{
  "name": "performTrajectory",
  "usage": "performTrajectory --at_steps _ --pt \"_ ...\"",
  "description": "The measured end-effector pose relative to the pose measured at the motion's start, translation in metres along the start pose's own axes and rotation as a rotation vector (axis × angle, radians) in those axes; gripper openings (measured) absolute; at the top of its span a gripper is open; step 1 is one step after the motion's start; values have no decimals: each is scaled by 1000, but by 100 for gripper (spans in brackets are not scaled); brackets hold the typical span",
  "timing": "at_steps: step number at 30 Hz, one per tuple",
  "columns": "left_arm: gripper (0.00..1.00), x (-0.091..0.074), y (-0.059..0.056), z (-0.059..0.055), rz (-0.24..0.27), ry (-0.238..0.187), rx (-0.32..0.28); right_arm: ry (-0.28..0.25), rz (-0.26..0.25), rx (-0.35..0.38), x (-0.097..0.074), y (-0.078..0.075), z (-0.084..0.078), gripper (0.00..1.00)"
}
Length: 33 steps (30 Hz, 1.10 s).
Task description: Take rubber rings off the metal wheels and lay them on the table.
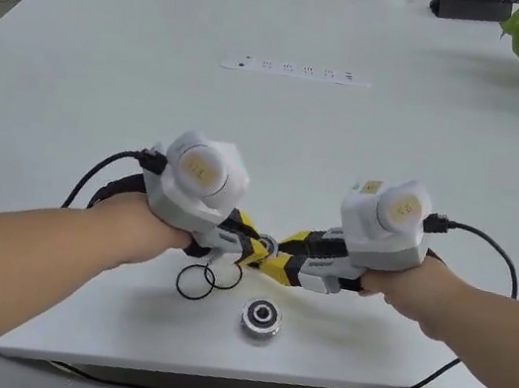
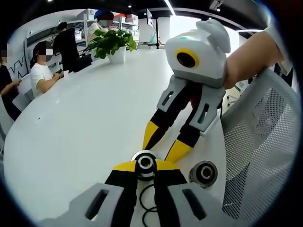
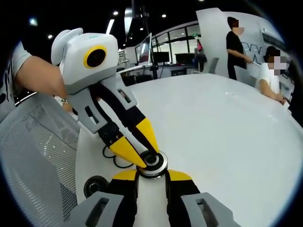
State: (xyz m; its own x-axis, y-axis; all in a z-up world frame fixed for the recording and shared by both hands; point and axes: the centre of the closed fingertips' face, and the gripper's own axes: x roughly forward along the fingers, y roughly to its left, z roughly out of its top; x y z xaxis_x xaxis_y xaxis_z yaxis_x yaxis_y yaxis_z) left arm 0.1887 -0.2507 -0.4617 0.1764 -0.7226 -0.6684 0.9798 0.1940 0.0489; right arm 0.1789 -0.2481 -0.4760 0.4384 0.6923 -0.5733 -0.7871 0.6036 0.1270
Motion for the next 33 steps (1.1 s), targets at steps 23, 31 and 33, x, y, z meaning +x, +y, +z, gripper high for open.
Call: performTrajectory --at_steps 23,31,33 --pt "7 0 -1 0 -4 1 -1 4 5 -13 -2 0 -2 16" --pt "7 0 0 0 -6 -1 -1 3 7 -19 -2 0 -2 16" --pt "7 0 0 0 -5 -2 -2 3 7 -20 -3 0 -2 15"
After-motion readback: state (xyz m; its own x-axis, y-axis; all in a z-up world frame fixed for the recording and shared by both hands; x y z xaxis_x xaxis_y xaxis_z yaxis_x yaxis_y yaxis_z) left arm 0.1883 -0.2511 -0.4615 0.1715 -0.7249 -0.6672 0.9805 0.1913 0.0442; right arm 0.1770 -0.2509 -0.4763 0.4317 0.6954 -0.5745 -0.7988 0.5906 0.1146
